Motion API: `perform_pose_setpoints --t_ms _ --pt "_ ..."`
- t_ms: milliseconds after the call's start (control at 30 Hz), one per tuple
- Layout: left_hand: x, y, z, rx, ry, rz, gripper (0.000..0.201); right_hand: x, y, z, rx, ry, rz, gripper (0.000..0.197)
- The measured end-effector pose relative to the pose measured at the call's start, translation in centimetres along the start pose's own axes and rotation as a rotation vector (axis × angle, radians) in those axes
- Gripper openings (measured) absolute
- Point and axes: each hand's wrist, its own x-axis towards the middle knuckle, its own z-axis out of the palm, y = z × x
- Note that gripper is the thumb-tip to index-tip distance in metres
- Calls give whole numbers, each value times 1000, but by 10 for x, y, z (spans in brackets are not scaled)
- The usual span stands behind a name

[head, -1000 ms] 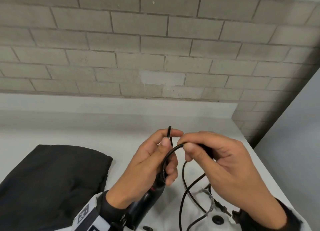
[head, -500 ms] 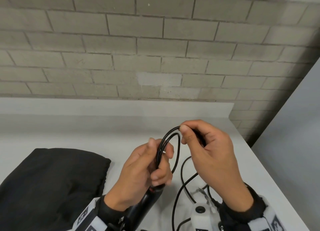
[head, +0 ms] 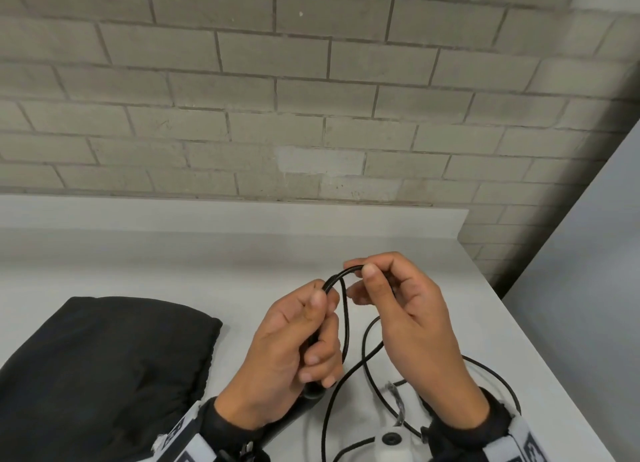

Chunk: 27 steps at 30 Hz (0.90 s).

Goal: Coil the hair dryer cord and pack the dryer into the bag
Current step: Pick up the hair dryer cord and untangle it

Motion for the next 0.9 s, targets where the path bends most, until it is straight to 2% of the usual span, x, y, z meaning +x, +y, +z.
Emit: perform_pose_setpoints --t_ms 100,200,300,433,500,633,900 --pt "-1 1 -1 18 12 -1 43 0 2 0 13 -72 53 18" --pt "-2 1 -1 31 82 1 47 0 -2 0 153 -114 126 18" --pt "-3 1 -2 40 92 10 46 0 -4 -1 197 -43 133 17" --pt "-6 -1 -6 0 -6 42 37 1 0 1 225 25 142 13" --pt "-7 -2 -8 9 -12 59 33 1 3 2 226 28 158 13" --pt "-7 -7 -5 -3 39 88 34 0 4 5 215 1 197 14" --pt "-4 -3 -7 -155 268 140 42 -20 33 3 131 -227 316 22"
